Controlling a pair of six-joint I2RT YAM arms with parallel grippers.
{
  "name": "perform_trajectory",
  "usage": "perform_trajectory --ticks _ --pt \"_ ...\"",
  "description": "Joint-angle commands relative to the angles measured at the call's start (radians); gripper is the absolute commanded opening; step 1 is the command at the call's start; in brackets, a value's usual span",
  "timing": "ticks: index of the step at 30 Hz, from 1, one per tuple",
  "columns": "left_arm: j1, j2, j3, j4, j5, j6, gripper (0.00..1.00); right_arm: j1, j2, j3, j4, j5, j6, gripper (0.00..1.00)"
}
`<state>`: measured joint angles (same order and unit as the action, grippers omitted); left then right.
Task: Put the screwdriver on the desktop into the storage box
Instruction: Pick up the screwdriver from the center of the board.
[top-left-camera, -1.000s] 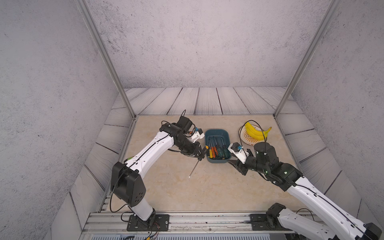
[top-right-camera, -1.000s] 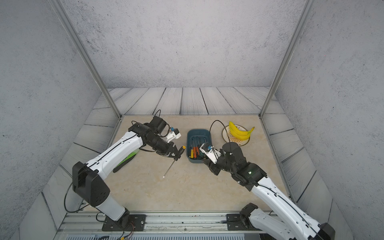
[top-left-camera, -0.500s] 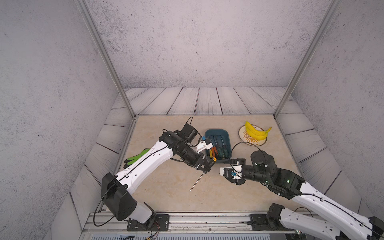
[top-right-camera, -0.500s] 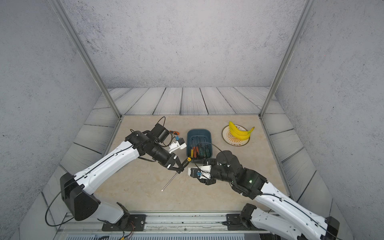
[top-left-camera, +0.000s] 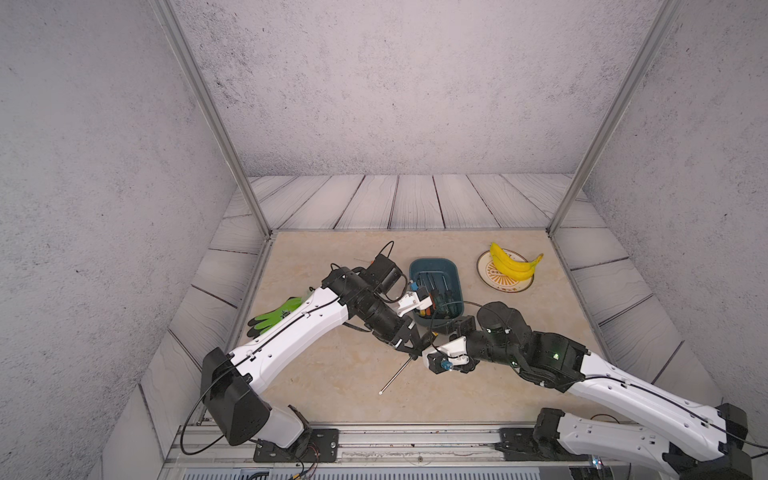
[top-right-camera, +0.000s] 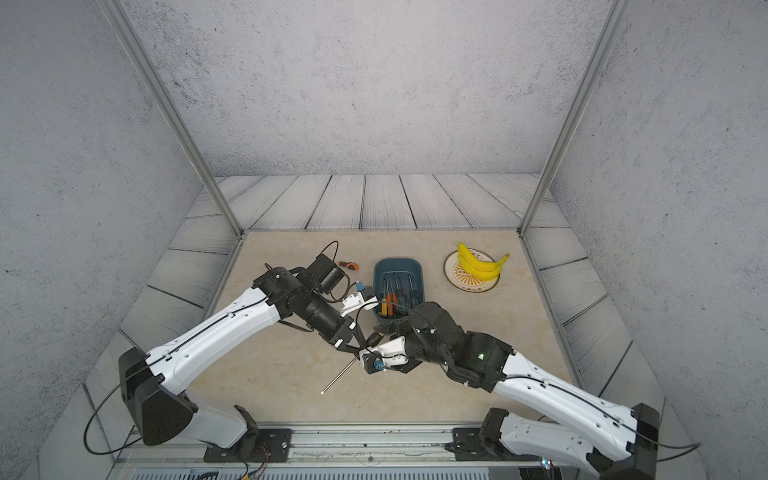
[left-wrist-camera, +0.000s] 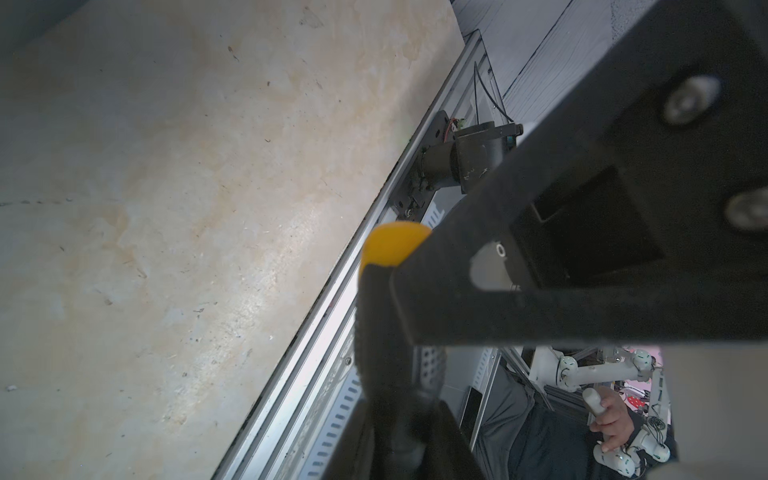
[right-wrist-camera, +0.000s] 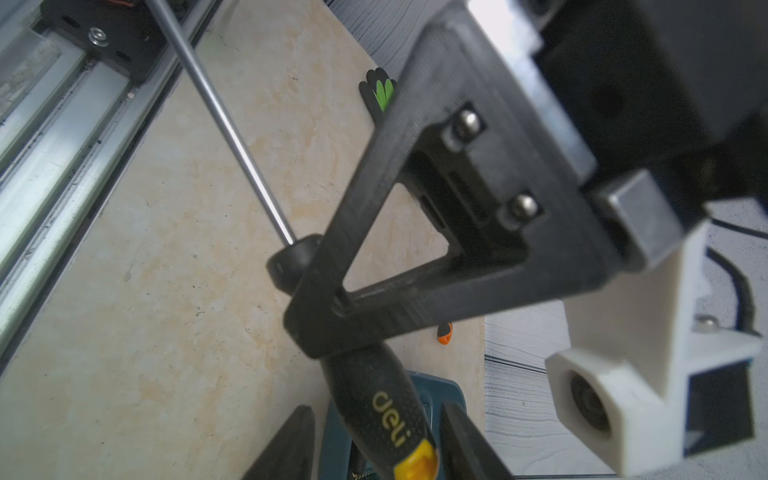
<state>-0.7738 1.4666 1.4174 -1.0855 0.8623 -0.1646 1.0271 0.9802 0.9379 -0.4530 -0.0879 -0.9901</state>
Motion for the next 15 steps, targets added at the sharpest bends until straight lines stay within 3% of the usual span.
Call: perform_trajectory --ticks 1,8,15 --pt "-0.011 -0.006 0.023 -0.021 0.029 0.006 0.0 0.023 0.022 0.025 -0.024 0.042 -0.038 0.52" --pt "-0.013 -0.01 0.026 -0.018 0.026 0.007 0.0 0.045 0.037 0.033 -0.03 0.059 -0.038 0.4" --pt "-0.009 -0.007 0.032 -0.013 -0.014 0.001 0.02 0.06 0.054 0.059 -0.079 0.09 0.008 0.1"
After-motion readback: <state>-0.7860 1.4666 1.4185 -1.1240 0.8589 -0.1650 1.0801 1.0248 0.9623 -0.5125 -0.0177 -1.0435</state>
